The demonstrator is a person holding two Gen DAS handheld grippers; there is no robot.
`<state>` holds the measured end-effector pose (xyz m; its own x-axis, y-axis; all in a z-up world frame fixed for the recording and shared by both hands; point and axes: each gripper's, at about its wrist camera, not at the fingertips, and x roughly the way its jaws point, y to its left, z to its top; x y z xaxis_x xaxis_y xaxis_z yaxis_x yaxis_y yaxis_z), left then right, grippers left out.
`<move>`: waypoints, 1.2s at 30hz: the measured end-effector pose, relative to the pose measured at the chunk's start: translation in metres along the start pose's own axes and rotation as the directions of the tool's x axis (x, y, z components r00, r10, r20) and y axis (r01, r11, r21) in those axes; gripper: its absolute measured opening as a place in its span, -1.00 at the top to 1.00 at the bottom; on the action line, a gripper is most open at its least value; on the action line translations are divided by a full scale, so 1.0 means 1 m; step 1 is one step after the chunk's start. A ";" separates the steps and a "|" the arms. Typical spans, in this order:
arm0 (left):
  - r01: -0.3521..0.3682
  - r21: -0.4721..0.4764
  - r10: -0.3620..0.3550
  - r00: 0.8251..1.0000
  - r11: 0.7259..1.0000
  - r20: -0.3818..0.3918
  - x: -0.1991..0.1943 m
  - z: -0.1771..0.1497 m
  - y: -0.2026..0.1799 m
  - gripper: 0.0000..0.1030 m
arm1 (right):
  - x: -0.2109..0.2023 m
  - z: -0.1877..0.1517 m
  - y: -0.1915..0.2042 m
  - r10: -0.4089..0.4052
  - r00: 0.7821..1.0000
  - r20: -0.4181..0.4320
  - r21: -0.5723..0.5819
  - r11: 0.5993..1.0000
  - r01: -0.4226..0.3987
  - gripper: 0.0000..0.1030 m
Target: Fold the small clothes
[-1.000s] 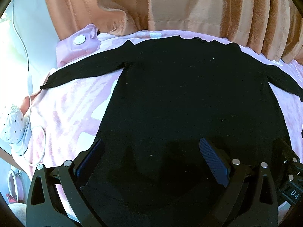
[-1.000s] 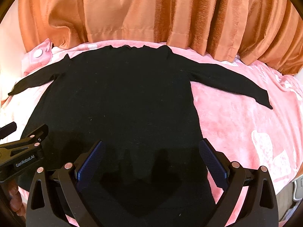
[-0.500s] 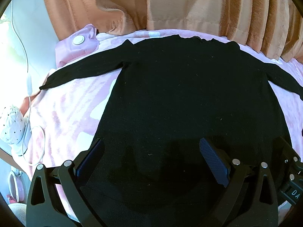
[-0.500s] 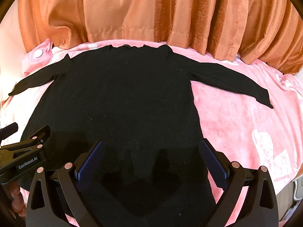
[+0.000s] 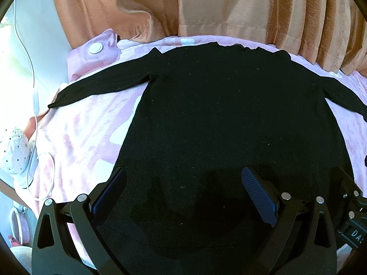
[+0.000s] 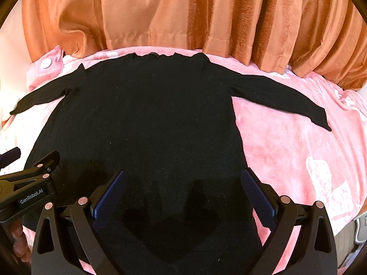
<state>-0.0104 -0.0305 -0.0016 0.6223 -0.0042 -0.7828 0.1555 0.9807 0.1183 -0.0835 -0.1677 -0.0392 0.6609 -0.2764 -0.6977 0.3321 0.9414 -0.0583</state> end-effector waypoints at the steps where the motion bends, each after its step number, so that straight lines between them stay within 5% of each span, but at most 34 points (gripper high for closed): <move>1: 0.000 0.000 0.000 1.000 1.000 0.000 0.000 0.000 0.000 -0.90 | 0.000 0.000 0.000 0.000 1.000 0.001 0.000 1.000 0.000 -0.90; 17: 0.011 -0.005 -0.011 1.000 1.000 -0.003 0.001 0.001 0.002 -0.90 | 0.001 0.001 0.000 0.004 1.000 -0.003 0.001 1.000 -0.004 -0.90; 22: 0.069 0.005 -0.069 0.997 0.998 0.029 -0.009 0.042 0.008 -0.90 | 0.001 0.028 -0.032 0.104 0.995 0.004 0.083 0.991 -0.104 -0.90; 24: 0.111 -0.019 -0.110 0.992 0.994 0.059 -0.016 0.063 0.018 -0.90 | 0.009 0.057 -0.087 0.197 0.980 -0.013 0.274 0.944 -0.186 -0.90; 26: 0.143 -0.060 -0.137 0.986 0.988 0.092 -0.015 0.085 0.031 -0.90 | 0.024 0.077 -0.149 0.272 0.962 0.003 0.456 0.856 -0.243 -0.90; 30: 0.140 -0.123 -0.123 0.983 0.983 0.135 0.007 0.106 0.047 -0.90 | 0.074 0.083 -0.275 0.174 0.984 -0.048 0.731 0.678 -0.084 -0.84; 32: 0.122 -0.179 -0.106 0.989 0.976 0.099 0.019 0.107 0.051 -0.90 | 0.097 0.081 -0.308 0.091 0.988 -0.121 0.730 0.683 0.027 -0.73; 34: 0.189 -0.219 -0.178 0.982 0.957 0.065 0.029 0.111 0.053 -0.90 | 0.116 0.074 -0.331 0.027 0.983 -0.184 0.720 0.685 0.115 -0.61; 36: 0.212 -0.248 -0.207 0.977 0.945 0.048 0.038 0.115 0.050 -0.90 | 0.138 0.063 -0.348 0.044 0.974 -0.223 0.739 0.659 0.139 -0.47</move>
<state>0.1094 -0.0037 0.0449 0.6127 -0.2165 -0.7601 0.0888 0.9745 -0.2060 -0.0656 -0.5451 -0.0701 0.5085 -0.1846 -0.8411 0.8082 0.4393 0.3922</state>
